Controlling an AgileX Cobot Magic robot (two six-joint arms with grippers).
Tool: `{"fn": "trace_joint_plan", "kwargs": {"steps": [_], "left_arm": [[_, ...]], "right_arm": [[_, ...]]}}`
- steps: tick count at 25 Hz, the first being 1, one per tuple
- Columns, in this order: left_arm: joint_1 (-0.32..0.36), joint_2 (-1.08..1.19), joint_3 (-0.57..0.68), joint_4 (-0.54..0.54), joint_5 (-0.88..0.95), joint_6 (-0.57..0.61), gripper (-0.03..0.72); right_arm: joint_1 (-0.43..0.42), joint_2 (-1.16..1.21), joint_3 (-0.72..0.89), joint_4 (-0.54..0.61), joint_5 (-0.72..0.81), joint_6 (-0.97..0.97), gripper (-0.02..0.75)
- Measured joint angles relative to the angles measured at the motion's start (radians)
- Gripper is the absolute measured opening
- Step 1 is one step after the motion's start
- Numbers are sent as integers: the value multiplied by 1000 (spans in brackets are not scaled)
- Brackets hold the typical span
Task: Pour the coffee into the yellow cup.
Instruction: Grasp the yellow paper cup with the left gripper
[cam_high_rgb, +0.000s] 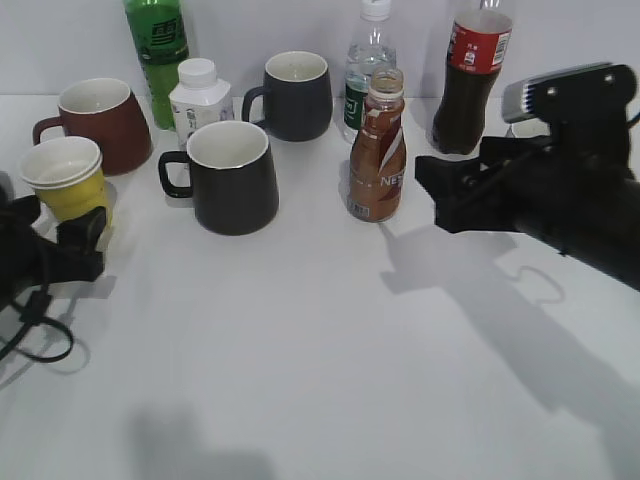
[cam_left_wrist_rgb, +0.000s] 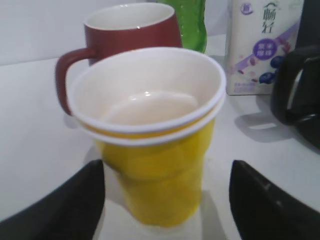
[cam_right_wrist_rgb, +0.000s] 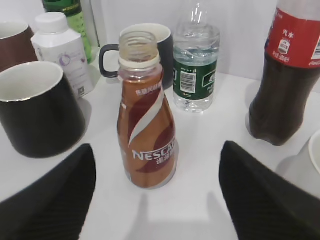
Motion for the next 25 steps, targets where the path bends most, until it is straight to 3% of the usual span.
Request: {"fn": "trace_joint_plan", "kwargs": {"steps": [17, 25], "left_arm": [[20, 214, -258, -53, -12, 0, 586], [22, 228, -263, -54, -4, 0, 436]], "right_arm": [[0, 233, -122, -1, -73, 1, 574], [0, 302, -143, -57, -132, 6, 603]]}}
